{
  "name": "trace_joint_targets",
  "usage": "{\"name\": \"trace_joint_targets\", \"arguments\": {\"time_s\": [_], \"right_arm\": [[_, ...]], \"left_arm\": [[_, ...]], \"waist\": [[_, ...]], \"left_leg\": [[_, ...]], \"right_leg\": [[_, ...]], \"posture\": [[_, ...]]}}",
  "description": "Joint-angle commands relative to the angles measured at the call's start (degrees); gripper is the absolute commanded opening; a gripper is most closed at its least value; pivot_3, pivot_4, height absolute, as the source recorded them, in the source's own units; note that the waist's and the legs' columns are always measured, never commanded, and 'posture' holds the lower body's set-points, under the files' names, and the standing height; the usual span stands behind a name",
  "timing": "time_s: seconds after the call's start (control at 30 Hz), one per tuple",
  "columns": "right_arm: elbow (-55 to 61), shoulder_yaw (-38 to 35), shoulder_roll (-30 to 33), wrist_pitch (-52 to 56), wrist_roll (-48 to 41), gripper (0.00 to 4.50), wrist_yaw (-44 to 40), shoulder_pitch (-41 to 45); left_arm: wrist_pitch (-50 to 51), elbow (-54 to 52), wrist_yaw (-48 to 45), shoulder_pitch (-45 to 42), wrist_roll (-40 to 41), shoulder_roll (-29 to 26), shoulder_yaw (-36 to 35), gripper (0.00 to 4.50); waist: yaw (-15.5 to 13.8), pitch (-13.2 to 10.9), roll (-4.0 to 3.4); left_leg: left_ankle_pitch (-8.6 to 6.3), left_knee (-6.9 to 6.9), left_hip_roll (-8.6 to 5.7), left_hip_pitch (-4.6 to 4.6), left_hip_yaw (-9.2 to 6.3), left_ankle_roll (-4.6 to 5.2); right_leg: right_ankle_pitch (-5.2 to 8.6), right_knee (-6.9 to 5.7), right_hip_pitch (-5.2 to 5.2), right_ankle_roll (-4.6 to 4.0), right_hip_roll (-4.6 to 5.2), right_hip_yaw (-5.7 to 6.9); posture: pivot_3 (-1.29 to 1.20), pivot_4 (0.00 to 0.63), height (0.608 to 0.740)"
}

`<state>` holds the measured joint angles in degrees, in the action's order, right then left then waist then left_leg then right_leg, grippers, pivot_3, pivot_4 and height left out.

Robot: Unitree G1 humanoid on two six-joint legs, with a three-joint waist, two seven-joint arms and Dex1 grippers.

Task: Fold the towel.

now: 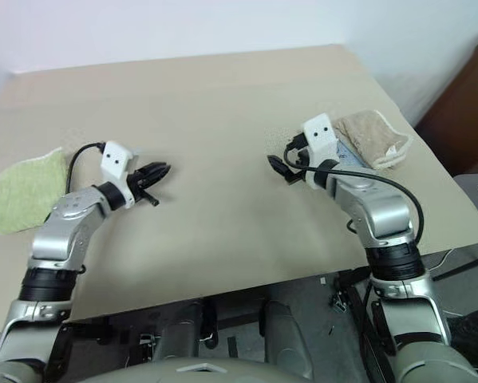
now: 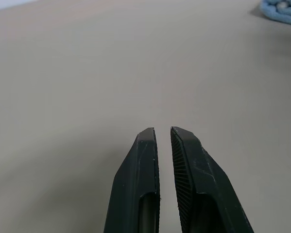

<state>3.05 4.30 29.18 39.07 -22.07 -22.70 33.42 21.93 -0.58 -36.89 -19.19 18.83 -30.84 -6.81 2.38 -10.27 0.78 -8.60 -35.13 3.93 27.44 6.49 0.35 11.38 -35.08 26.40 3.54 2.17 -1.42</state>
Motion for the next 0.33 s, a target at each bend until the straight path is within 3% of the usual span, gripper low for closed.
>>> {"name": "trace_joint_targets", "arguments": {"time_s": [0.03, 0.33], "right_arm": [[-1.55, 1.17, -0.99, -4.88, 2.79, 4.48, -2.97, 1.61], [-6.0, 1.48, -7.34, -9.06, 4.65, 4.48, -5.27, 1.7]], "left_arm": [[0.43, -4.95, 0.21, 1.63, 2.23, -1.0, -3.74, 0.53], [5.72, -16.26, 3.84, 7.6, 4.68, 0.68, -4.65, 0.53]], "waist": [[0.13, 0.0, 0.0], [0.14, 0.03, 0.04]], "left_leg": [[0.0, 0.08, -0.02, -0.01, 0.11, 0.0], [-0.01, 0.4, 0.14, -0.01, 1.29, 0.0]], "right_leg": [[0.0, 0.0, 0.01, 0.0, 0.22, 0.05], [-0.02, -0.01, 0.1, -0.02, 0.61, 0.16]], "posture": [[0.0, 0.15, 0.74], [0.0, 0.15, 0.74]]}}
